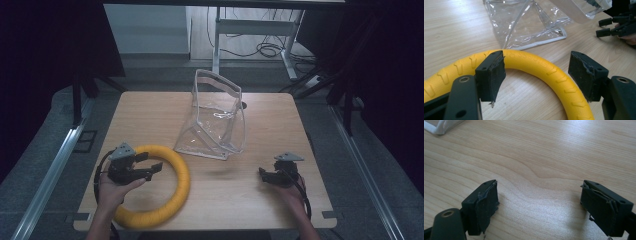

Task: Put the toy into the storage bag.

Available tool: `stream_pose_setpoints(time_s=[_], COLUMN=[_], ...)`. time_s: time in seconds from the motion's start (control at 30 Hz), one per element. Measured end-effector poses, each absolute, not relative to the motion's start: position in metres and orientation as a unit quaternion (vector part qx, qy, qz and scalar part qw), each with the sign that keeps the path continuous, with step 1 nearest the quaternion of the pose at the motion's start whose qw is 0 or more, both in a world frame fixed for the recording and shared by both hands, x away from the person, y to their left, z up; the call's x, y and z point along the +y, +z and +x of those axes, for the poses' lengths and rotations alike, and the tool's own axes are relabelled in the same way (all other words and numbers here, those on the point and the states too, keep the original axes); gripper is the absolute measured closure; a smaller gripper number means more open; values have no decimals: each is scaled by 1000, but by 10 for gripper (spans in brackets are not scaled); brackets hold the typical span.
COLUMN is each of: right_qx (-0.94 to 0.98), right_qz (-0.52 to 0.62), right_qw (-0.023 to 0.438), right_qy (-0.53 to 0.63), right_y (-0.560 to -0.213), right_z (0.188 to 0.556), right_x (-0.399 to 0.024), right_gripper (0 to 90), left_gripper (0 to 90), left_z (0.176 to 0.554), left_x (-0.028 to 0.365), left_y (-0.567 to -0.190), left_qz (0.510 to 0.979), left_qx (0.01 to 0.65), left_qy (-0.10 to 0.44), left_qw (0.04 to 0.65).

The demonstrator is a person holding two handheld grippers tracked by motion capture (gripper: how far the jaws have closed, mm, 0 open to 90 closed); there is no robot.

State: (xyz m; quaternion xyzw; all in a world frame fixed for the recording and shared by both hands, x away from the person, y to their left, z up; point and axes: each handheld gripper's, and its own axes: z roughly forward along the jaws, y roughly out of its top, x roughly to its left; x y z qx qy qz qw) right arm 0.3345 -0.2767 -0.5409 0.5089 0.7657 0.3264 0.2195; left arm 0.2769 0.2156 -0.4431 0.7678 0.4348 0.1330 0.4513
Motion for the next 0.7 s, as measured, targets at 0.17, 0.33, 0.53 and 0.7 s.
stream_pose_setpoints(time_s=[0.17,0.33,0.53,0.7], right_qx=[764,764,765,765], right_qz=[511,511,511,511], right_qw=[220,220,221,220], right_qy=[326,326,325,325], right_y=[-541,-541,-541,-541], right_z=[335,335,335,335], right_x=[-277,-277,-277,-277], right_gripper=[146,146,145,145], left_gripper=[302,311,311,313], left_z=[277,276,275,273], left_x=[215,214,214,217], left_y=[-443,-442,-442,-439], left_qz=[771,772,774,765], left_qx=[431,426,419,421], left_qy=[131,130,128,125], left_qw=[451,454,457,471])
